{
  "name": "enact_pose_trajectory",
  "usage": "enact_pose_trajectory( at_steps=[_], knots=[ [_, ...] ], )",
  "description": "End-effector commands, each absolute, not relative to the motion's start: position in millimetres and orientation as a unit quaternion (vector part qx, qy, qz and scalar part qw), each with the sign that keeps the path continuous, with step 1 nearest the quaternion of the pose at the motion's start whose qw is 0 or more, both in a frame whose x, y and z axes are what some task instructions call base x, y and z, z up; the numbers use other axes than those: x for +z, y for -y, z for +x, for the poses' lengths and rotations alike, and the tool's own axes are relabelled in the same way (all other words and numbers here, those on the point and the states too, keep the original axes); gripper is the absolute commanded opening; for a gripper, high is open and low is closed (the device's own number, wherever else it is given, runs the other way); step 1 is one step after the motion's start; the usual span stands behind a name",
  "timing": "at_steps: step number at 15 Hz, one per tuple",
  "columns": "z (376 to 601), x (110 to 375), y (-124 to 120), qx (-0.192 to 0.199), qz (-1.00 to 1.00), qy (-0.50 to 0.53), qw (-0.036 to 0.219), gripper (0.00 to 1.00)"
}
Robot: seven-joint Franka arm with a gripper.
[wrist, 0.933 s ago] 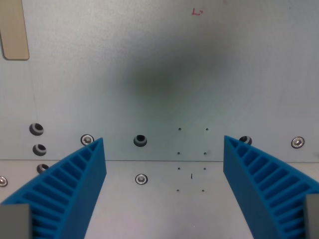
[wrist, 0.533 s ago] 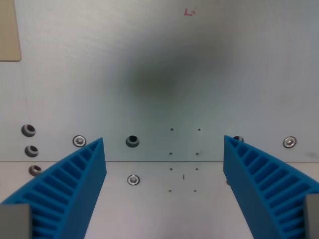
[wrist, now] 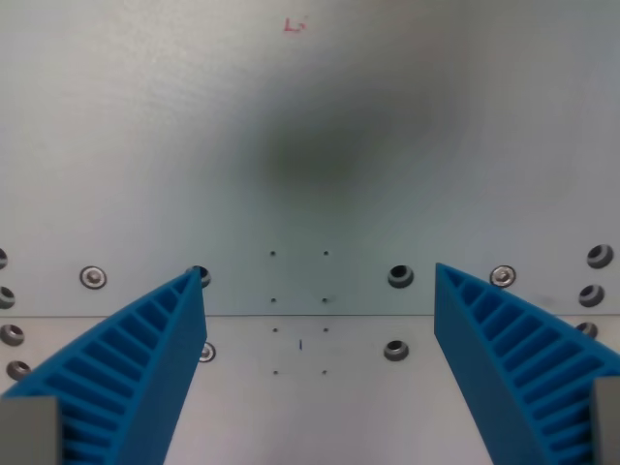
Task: Move in gripper positive y
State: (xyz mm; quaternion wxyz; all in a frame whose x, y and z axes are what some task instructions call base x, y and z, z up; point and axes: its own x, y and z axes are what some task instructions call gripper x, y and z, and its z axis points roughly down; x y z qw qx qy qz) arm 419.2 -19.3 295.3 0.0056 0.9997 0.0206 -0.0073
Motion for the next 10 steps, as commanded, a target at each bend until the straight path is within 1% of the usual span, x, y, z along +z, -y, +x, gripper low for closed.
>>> enact_pose_trajectory(
  at_steps=[1,10],
  knots=[
    [422,298,35,-0.004,1.000,-0.027,0.003,1.00],
    [424,298,80,-0.004,1.000,-0.027,0.003,1.00]
  ],
)
